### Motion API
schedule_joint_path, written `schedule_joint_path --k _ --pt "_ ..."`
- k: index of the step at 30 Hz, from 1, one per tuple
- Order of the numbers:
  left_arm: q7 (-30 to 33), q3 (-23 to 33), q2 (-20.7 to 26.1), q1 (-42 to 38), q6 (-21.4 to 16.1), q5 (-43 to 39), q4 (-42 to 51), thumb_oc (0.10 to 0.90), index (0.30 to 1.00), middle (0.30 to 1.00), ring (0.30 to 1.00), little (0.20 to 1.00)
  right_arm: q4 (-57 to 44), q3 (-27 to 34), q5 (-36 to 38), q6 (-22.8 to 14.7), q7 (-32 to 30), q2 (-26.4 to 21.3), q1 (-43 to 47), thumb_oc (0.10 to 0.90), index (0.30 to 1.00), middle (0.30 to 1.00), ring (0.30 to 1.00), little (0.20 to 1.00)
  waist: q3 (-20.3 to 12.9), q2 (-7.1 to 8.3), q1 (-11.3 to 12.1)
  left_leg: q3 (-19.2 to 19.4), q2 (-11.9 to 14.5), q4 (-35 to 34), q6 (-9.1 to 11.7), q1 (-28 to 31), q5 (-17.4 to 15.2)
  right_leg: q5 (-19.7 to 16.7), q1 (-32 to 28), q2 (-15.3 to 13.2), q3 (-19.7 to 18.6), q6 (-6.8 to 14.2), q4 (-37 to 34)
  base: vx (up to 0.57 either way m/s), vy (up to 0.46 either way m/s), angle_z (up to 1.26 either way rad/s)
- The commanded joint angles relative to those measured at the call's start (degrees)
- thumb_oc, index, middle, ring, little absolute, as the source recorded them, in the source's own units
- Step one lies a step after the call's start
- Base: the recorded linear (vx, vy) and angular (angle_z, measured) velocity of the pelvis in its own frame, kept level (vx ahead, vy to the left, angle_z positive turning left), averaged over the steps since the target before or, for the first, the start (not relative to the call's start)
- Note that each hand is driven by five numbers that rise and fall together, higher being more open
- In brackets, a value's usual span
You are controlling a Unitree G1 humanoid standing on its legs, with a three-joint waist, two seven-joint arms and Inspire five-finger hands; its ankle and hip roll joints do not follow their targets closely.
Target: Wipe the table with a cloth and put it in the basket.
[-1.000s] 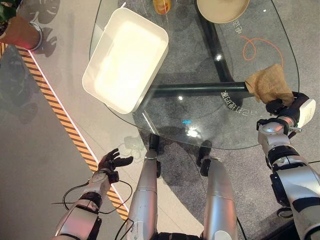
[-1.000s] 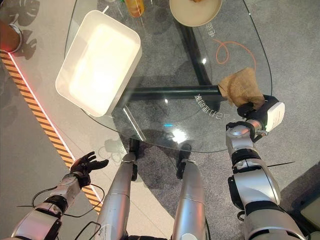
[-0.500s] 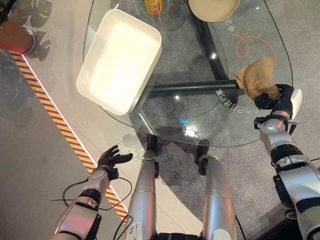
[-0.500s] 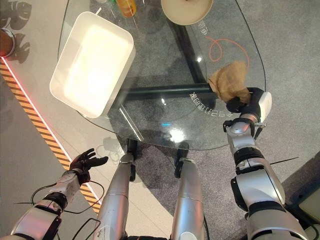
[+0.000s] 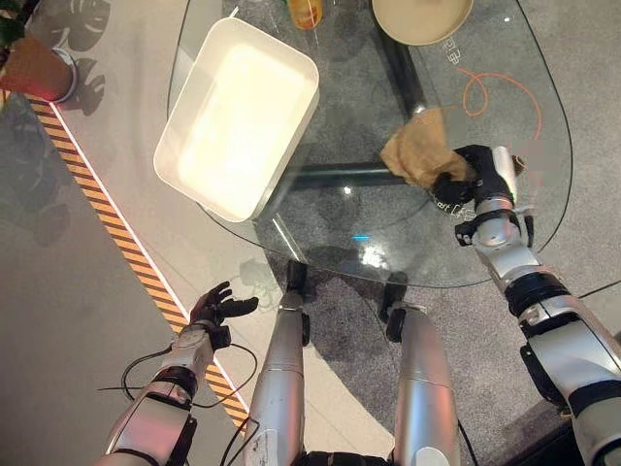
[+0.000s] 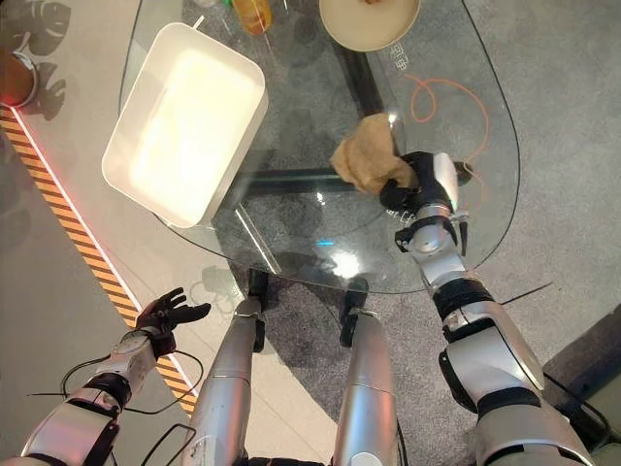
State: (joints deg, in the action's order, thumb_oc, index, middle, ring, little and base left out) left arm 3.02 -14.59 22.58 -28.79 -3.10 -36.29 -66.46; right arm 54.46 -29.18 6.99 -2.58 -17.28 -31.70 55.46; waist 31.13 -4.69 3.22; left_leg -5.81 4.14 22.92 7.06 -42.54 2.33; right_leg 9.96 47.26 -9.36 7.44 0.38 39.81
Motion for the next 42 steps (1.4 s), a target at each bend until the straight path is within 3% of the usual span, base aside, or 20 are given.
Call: schedule_joint_path --k 1,21,33,42 --pt "1.44 2.34 0.76 2.79 -0.73 0.47 -0.41 0.800 0.900 0.900 0.900 0.900 -6.83 -3.27 -3.71 -1.90 4.57 1.61 3.20 0.100 0.300 0.300 0.300 0.200 -1.34 0.29 1.07 6.49 -4.71 5.56 -6.69 0.89 -5.84 -3.92 -3.37 2.84 0.41 -0.78 -7.10 0.00 0.000 0.00" --pt "2.77 2.45 -2.09 2.78 -2.17 -2.45 1.66 0.800 0.900 0.900 0.900 0.900 -20.53 -10.82 -6.81 2.01 17.00 7.49 -1.83 0.100 0.300 0.300 0.300 0.200 -1.34 0.34 0.42 6.83 -4.96 5.19 -6.09 0.56 -4.66 -4.22 -2.95 2.79 -0.11 -1.18 -7.75 0.00 0.002 0.00" --pt "2.71 3.79 -2.44 2.21 -2.90 -7.50 1.80 0.800 0.900 0.900 0.900 0.900 -20.22 -9.67 -4.80 2.88 12.84 8.02 -2.13 0.100 0.300 0.300 0.300 0.200 -1.34 0.43 0.55 6.75 -4.90 5.10 -6.10 0.60 -4.40 -4.31 -3.04 2.72 0.08 -1.18 -7.52 0.00 0.000 0.00" --pt "6.04 10.49 -2.15 3.02 -12.99 -23.08 7.26 0.800 0.900 0.900 0.900 0.900 -20.35 -4.53 0.72 0.42 6.05 7.72 -2.57 0.100 0.300 0.300 0.300 0.200 -1.34 0.35 0.95 6.06 -4.90 5.60 -6.28 0.63 -4.84 -3.65 -2.75 2.75 -0.32 -1.06 -6.04 0.00 0.000 0.00"
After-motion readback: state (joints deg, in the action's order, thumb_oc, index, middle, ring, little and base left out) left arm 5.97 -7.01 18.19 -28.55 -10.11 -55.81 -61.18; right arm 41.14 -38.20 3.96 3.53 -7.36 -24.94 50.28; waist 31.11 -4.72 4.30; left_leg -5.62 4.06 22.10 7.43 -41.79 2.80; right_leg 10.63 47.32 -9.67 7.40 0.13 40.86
